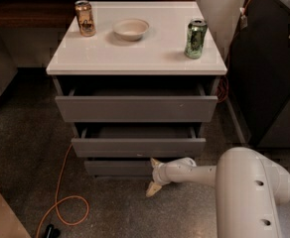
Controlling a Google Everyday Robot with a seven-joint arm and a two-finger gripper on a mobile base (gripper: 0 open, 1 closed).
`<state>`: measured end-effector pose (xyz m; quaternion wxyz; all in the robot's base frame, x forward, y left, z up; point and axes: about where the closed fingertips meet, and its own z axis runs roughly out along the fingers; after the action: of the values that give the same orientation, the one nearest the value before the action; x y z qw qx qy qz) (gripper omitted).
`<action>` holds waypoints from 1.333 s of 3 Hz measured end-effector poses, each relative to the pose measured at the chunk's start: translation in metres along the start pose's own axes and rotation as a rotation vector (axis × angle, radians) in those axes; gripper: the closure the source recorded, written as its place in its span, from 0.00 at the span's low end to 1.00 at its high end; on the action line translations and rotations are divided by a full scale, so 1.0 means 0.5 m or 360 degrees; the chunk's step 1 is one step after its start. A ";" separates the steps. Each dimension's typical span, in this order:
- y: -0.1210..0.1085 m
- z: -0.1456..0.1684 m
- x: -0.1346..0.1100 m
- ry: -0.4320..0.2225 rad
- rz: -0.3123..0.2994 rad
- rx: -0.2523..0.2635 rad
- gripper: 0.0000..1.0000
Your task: Open bottom drawer
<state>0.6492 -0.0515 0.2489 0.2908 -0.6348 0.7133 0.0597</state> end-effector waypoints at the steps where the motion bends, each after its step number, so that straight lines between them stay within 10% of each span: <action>1: -0.012 0.027 0.018 -0.0014 -0.0017 0.0027 0.00; 3: -0.051 0.082 0.047 0.0003 -0.0033 0.0044 0.02; 4: -0.062 0.099 0.058 0.0020 -0.0031 0.0041 0.25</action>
Offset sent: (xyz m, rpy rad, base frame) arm 0.0464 -0.0121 -0.0376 -0.0045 -0.0538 0.0085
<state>0.6946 -0.0600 0.2031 0.2950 -0.6383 0.7097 0.0437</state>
